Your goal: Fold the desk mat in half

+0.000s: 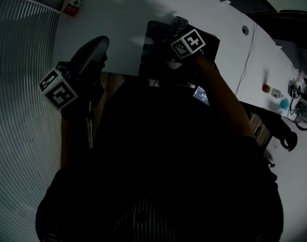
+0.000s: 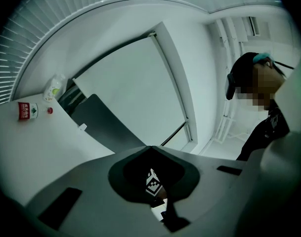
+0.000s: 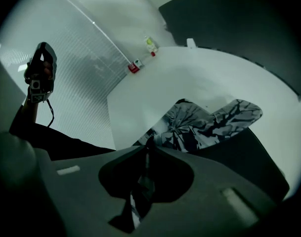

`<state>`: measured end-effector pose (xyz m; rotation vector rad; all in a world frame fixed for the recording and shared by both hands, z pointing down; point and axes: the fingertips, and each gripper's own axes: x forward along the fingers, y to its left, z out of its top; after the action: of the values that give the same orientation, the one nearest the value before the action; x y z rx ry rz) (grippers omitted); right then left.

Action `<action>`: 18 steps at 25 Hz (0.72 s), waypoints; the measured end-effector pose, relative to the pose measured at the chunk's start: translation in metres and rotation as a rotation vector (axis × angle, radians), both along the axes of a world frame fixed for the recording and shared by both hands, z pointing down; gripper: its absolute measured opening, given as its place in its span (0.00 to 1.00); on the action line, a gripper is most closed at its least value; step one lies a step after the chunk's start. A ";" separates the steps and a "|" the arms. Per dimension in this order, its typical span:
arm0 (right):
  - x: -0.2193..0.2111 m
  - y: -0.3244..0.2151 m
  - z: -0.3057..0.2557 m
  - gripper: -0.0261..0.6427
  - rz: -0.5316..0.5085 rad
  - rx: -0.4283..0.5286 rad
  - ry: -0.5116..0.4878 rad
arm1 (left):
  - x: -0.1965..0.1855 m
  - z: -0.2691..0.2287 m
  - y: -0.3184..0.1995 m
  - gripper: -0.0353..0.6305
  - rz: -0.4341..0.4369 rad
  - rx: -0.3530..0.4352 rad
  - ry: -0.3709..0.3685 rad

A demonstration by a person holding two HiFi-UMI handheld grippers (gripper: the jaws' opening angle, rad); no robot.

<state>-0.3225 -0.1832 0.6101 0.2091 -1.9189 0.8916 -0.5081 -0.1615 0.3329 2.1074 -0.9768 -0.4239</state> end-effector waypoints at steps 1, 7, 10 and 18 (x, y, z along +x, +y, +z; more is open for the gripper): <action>-0.008 0.006 0.003 0.09 -0.037 -0.011 0.008 | -0.004 0.001 0.002 0.06 -0.011 -0.006 0.001; -0.057 0.050 0.022 0.10 -0.180 -0.101 0.047 | -0.020 0.008 0.017 0.06 -0.063 -0.031 0.010; -0.076 0.048 0.036 0.18 -0.105 -0.114 0.038 | -0.024 0.010 0.018 0.06 -0.078 -0.037 0.013; -0.125 0.030 -0.022 0.20 0.219 -0.227 -0.316 | -0.023 0.024 0.024 0.06 -0.053 -0.066 -0.002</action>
<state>-0.4474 -0.1534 0.5883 0.1507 -2.0884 1.3457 -0.5311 -0.1377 0.3567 2.0273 -1.0364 -0.4107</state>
